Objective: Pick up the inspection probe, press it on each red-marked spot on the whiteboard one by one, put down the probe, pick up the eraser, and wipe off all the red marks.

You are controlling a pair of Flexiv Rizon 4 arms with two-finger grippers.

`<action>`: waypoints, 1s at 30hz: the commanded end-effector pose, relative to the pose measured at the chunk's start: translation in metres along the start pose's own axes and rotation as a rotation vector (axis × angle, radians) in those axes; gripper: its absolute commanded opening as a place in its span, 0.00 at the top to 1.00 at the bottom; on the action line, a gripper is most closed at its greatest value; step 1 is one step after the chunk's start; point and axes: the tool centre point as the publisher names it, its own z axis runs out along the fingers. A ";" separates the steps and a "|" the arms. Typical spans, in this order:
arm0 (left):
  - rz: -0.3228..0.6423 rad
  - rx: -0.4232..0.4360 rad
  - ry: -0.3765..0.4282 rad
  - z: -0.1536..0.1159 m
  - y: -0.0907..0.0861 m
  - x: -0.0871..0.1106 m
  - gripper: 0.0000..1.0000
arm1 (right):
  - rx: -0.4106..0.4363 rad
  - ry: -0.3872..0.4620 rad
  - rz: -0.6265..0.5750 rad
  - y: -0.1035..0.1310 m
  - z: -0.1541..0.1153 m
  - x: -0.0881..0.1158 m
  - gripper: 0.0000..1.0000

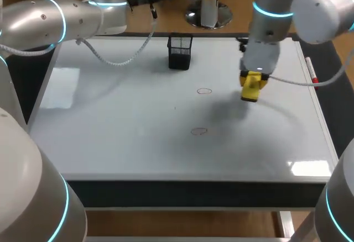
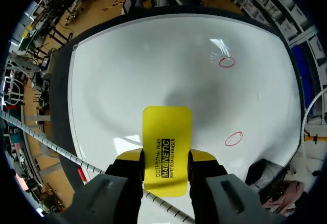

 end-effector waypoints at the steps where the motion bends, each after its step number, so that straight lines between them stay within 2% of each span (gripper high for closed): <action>1: -0.002 -0.002 0.003 0.000 -0.001 -0.001 1.00 | -0.002 0.055 -0.044 0.004 0.006 -0.030 1.00; 7: -0.002 -0.002 0.003 0.000 -0.001 -0.001 1.00 | -0.003 0.072 -0.133 0.012 0.013 -0.068 1.00; 17: -0.002 -0.002 0.003 0.000 -0.001 -0.001 1.00 | 0.007 0.074 -0.236 0.011 0.021 -0.128 1.00; 23: -0.002 -0.002 0.003 0.000 -0.001 -0.001 1.00 | 0.011 0.074 -0.263 0.008 0.024 -0.150 1.00; 30: -0.002 -0.002 0.003 0.000 -0.001 -0.001 1.00 | 0.006 0.079 -0.280 0.009 0.030 -0.162 1.00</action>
